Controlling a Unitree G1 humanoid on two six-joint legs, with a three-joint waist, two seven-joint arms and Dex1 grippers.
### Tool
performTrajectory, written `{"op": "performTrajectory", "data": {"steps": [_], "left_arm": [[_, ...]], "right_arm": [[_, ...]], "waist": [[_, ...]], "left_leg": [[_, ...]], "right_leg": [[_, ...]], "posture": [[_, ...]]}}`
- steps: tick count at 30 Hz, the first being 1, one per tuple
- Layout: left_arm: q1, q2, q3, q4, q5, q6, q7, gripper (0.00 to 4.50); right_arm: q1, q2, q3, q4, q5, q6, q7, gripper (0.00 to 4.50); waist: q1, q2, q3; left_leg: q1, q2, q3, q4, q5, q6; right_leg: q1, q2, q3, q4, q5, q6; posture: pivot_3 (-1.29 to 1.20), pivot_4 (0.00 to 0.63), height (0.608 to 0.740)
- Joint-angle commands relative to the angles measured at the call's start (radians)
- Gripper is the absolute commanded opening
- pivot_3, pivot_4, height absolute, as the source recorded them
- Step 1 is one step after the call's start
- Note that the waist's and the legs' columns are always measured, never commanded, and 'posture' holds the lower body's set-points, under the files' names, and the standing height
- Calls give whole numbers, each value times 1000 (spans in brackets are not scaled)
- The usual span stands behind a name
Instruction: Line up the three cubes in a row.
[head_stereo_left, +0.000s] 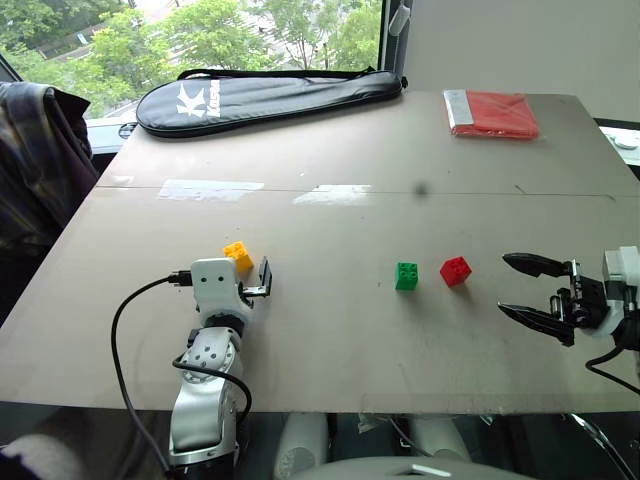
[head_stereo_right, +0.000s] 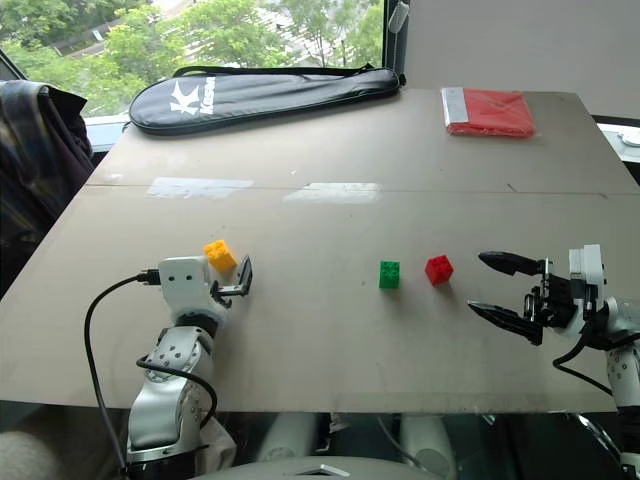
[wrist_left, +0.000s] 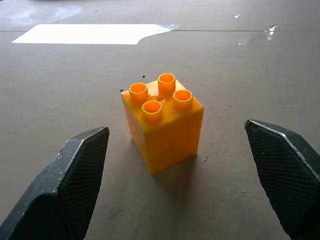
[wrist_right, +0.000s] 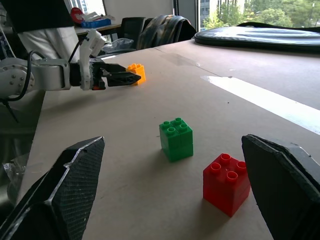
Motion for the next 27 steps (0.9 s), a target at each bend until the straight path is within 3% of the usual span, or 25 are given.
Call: {"op": "performTrajectory", "data": {"steps": [1, 27], "left_arm": [[-16, -8, -5, -18, 14, -5, 32, 4450], [-105, -95, 29, 26, 0, 84, 178, 4450]], "right_arm": [[-13, -3, -38, -52, 43, 15, -5, 4500], [-19, 12, -22, -163, 91, 74, -30, 4500]], "waist": [[0, 0, 0], [1, 0, 0]], "left_leg": [[0, 0, 0, 0, 0, 0], [-2, 0, -4, 0, 0, 0]], "right_leg": [[0, 0, 0, 0, 0, 0], [-1, 0, -2, -1, 0, 0]], "posture": [[0, 150, 708], [0, 150, 708]]}}
